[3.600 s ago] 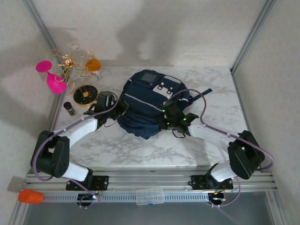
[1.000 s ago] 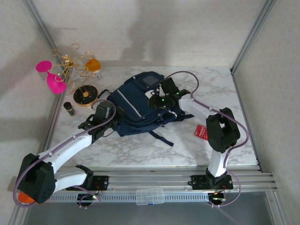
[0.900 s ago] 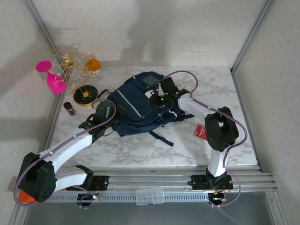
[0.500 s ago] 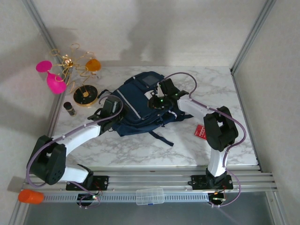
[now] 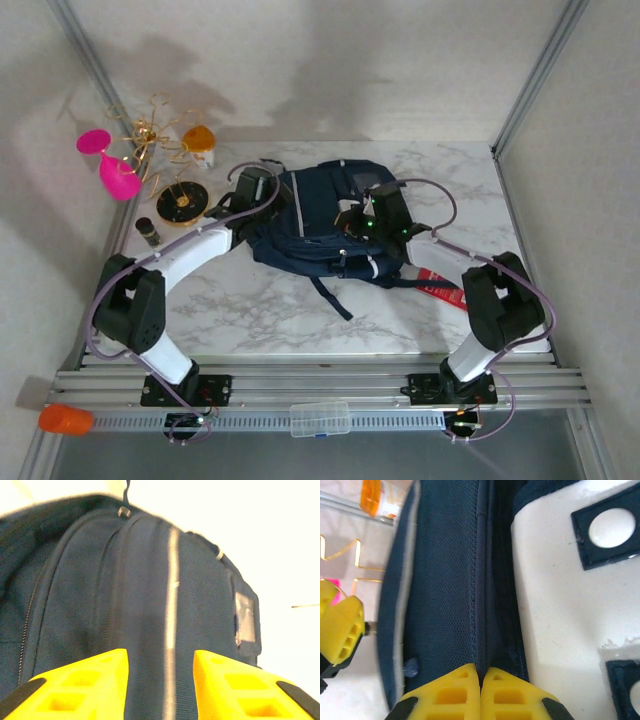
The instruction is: Pack books, pencil case, and school supplies into a backpack
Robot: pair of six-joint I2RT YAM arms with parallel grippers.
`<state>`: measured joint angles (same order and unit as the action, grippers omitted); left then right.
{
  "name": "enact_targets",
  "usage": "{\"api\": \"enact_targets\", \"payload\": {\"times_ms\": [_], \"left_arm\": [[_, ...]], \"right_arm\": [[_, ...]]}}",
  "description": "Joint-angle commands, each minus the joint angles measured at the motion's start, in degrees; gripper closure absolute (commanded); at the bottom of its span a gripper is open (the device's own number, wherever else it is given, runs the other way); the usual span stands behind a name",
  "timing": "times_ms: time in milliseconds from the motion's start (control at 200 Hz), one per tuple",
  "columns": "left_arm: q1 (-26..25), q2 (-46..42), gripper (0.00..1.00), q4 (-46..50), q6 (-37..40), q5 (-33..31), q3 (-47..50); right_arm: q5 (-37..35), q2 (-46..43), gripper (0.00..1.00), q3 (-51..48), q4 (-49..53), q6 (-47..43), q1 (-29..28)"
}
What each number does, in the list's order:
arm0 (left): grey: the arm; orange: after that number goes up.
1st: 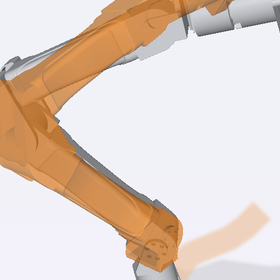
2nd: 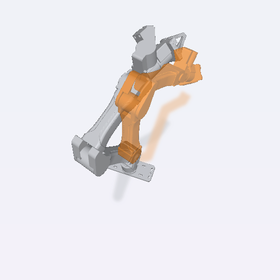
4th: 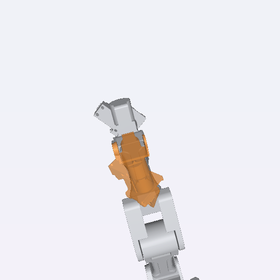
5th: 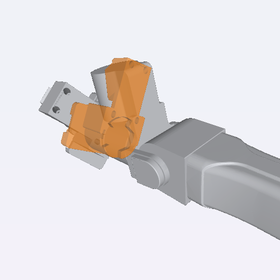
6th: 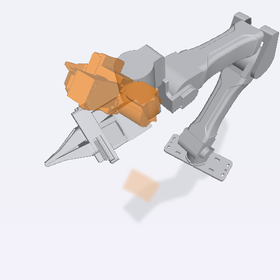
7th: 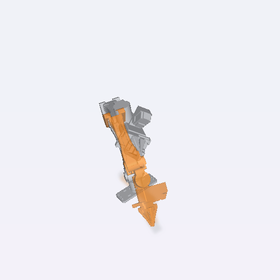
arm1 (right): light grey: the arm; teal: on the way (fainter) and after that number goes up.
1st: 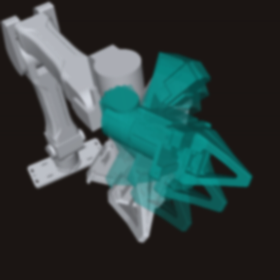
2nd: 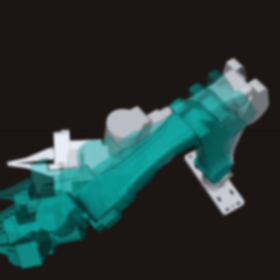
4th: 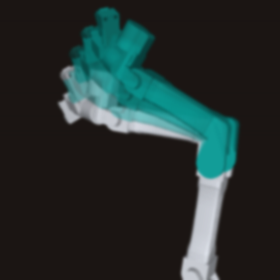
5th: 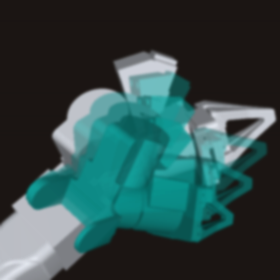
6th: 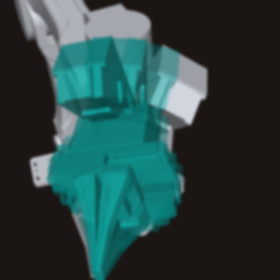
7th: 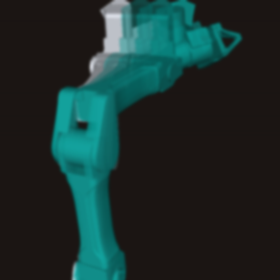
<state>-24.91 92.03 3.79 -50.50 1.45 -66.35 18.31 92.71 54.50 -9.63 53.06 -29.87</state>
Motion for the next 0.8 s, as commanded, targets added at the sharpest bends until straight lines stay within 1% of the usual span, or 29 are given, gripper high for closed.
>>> {"api": "enact_targets", "payload": {"times_ms": [0,50,115,170,230,295,345,405,501,576,681,726,756,796], "left_arm": [[-0.72,-7.34,0.56,8.65,4.09,-2.6,-1.15],[-3.02,-10.75,0.53,12.0,3.94,-4.18,0.24],[-7.61,-14.22,0.49,15.1,2.92,-6.99,2.81],[-11.34,-15.51,0.48,16.82,1.72,-7.78,4.87],[-14.26,-15.65,0.48,18.17,-0.53,-8.02,6.38],[-17.56,-15.84,0.48,17.39,-3.47,-10.47,8.01],[-19.65,-15.25,0.49,14.83,-4.4,-10.58,9.35],[-20.8,-12.41,0.51,14.51,-4.55,-9.64,8.51],[-22.38,-7.56,0.58,16.71,-5.51,-12.49,4.79],[-23.23,-5.57,0.58,15.42,-5.87,-14.42,3.89],[-22.84,-2.46,0.55,18.17,-6.33,-18.1,1.65],[-22.74,-1.46,0.57,19.58,-6.64,-19.72,0.36],[-22.73,-1.33,0.59,19.32,-6.73,-19.57,-0.08],[-22.73,-1.74,0.6,17.58,-6.47,-17.69,-0.04]], "right_arm": [[-1.63,-2.84,1.0,-0.64,-12.42,10.58,-2.63],[-1.35,-2.96,1.0,-0.28,-13.2,11.54,-2.65],[-1.51,-3.18,1.0,0.5,-13.22,12.33,-2.89],[-1.69,-3.06,1.0,1.29,-12.52,12.67,-3.09],[-1.55,-2.97,1.0,1.61,-12.43,12.7,-3.18],[-2.56,-3.29,1.0,1.56,-11.55,12.29,-3.18],[-2.7,-3.49,1.0,1.47,-11.81,12.25,-3.18],[-2.47,-3.37,1.0,2.18,-11.07,11.62,-3.19],[-2.39,-3.4,1.0,2.47,-10.66,11.45,-3.18],[-2.9,-3.54,1.0,2.17,-10.92,11.62,-3.19],[-2.3,-2.89,1.0,2.09,-11.56,12.22,-3.22],[-2.05,-2.73,1.0,1.87,-12.36,12.24,-3.23],[-1.71,-2.56,1.0,1.84,-12.95,12.25,-3.21],[-1.65,-2.3,1.0,1.92,-12.78,12.16,-3.22]]}}
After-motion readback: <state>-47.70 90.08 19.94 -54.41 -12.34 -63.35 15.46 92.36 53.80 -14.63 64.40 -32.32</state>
